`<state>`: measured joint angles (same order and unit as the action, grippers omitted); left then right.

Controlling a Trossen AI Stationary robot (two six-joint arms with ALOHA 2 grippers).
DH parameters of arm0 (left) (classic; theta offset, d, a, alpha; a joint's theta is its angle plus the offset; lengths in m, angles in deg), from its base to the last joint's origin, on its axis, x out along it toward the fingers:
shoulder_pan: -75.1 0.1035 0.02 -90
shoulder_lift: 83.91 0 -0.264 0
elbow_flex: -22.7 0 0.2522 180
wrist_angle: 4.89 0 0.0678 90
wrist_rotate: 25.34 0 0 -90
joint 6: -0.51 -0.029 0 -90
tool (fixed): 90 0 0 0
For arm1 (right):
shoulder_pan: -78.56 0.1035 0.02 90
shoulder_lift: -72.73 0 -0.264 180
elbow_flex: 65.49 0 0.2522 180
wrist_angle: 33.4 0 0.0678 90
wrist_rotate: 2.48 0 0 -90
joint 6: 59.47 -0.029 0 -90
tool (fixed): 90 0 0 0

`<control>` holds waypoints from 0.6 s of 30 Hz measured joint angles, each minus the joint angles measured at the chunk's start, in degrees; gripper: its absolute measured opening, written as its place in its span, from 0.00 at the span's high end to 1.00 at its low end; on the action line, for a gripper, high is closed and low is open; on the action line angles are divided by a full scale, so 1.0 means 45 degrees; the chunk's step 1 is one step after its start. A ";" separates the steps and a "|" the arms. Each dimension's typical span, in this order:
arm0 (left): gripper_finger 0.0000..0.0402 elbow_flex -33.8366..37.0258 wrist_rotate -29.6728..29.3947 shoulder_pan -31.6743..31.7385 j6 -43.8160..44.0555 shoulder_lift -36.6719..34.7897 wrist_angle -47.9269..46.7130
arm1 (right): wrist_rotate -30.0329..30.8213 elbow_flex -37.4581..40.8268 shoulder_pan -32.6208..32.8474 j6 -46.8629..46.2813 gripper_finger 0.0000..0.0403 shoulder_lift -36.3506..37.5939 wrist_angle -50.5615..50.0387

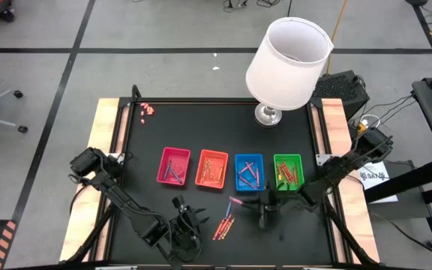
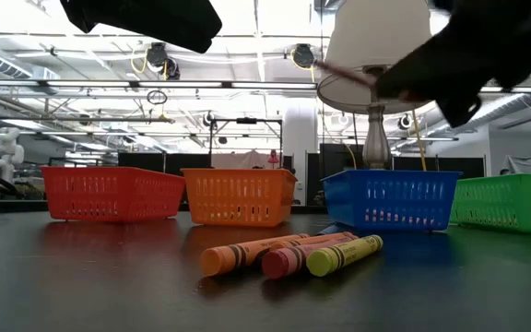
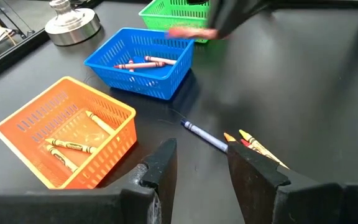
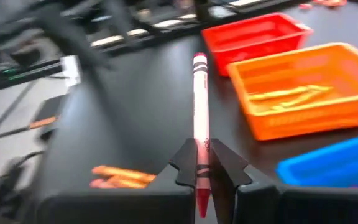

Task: Sort crayons
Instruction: Put the red crayon into the blue bin

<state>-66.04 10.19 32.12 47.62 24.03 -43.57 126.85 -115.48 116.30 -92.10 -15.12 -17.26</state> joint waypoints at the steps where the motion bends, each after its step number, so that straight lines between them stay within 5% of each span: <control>1: 0.65 0.0000 0.0000 -0.0001 0.0000 0.0000 0.0000 | 0.0119 0.0000 -0.0216 -0.0150 0.98 0.0000 -0.0183; 10: 0.65 0.0000 0.0000 -0.0001 0.0000 0.0000 -0.0003 | 0.2237 0.0000 -0.1324 -0.2009 0.98 0.0112 -0.3003; 18: 0.65 0.0000 0.0004 -0.0001 0.0000 0.0000 0.0004 | 0.2338 0.0005 -0.1819 -0.4771 0.98 0.0112 -0.5803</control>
<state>-66.04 10.20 32.11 47.62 24.03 -43.55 137.37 -115.46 108.11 -113.57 -14.62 -43.38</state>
